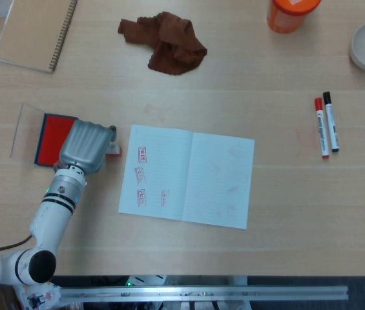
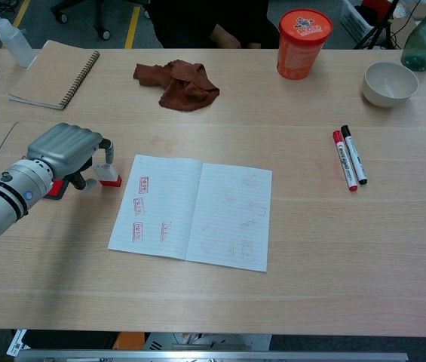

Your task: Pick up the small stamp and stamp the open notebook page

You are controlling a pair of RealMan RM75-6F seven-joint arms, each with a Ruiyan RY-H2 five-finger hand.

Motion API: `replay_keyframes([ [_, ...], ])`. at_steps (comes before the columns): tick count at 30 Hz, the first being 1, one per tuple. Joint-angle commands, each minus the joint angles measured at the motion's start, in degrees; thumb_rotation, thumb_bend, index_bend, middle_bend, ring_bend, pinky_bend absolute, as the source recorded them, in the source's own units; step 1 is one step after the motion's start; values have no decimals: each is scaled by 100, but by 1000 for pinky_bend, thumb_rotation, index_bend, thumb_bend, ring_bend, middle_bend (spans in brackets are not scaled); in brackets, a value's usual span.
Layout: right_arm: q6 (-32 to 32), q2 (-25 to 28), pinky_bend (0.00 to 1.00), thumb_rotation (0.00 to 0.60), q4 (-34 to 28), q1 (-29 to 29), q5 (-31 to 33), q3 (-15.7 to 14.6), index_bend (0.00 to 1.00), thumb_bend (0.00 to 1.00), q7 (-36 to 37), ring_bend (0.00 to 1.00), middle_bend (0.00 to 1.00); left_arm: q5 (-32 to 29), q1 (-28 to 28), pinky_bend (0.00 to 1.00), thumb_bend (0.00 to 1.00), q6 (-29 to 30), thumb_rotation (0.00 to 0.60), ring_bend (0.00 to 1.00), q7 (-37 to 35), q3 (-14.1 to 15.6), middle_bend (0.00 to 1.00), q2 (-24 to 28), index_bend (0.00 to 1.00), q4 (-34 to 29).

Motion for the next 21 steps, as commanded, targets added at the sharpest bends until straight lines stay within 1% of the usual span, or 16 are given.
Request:
replay_keyframes([
  [1,-6,-6,308,600,19,-3,4,-2,445,361,19,285,421,-40,-25,1000,246,19,600,1000,20,9,1000,-36,411,19],
  [11,-62,-35,308,600,88,9,31,-4,445,362,71,284,421,-174,-104,1000,246,180,600,1000,141,20,1000,-212,439,120],
  [21,-84,-35,308,600,119,3,46,-12,445,362,110,285,423,-183,-122,1000,246,383,600,1000,187,16,1000,-326,459,118],
])
